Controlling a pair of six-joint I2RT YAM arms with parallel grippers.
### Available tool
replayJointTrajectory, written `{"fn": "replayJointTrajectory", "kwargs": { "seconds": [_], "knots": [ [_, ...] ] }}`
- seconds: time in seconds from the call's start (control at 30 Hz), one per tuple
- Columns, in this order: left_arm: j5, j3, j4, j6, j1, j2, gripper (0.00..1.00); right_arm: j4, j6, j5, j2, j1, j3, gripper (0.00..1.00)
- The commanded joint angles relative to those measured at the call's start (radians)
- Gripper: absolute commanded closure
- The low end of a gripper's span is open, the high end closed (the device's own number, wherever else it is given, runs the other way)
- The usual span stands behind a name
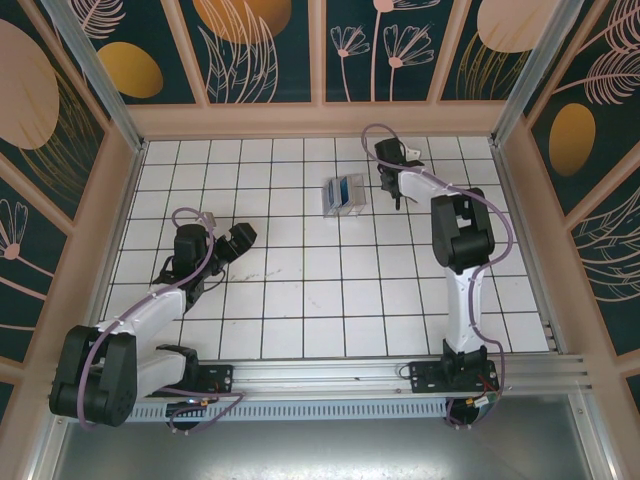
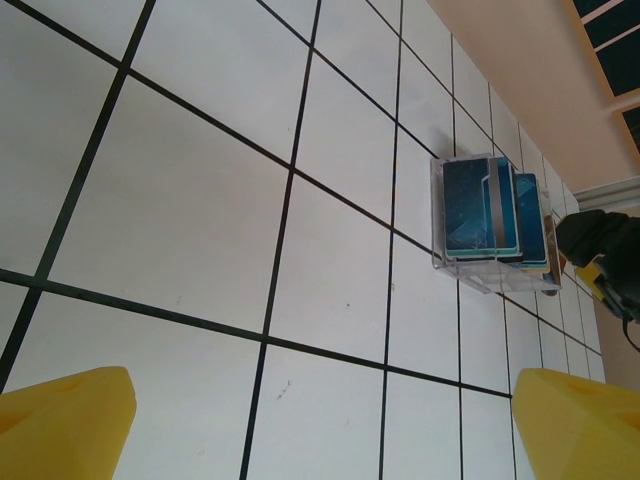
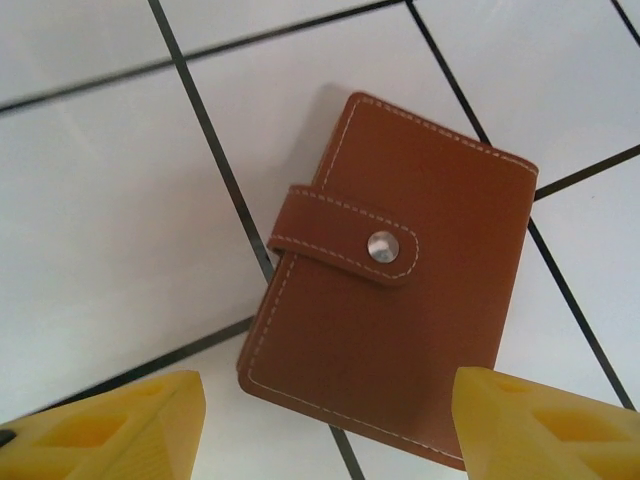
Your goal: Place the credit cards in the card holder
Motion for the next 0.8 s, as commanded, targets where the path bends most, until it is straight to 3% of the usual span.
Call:
{"fn": "replayJointTrajectory", "kwargs": {
  "seconds": [0.0,0.23,0.37,0.6,0.67,0.77],
  "knots": [
    [-0.004,-0.007,0.017,0.012,-0.007,-0.003,0.03,-0.063,-0.06,0.029,0.034,-0.004,0.041,0.33],
    [0.008,0.024,0.013,0.021,-0.008,0.04,0.04,-0.066,-0.089,0.06,0.053,-0.017,0.056,0.36],
    [0.026,0.037,0.009,0.015,-0.008,0.059,0.05,-0.071,-0.117,0.088,0.06,-0.018,0.081,0.47],
    [0.026,0.029,0.027,0.006,-0.008,0.078,0.07,-0.065,-0.173,0.138,0.078,-0.015,0.104,0.56],
    [0.019,0.014,0.047,-0.001,-0.008,0.082,0.07,-0.065,-0.183,0.153,0.089,-0.015,0.111,0.56],
    [0.033,0.027,0.021,0.003,-0.008,0.099,0.07,-0.081,-0.183,0.125,0.1,-0.016,0.114,0.46]
  ]
}}
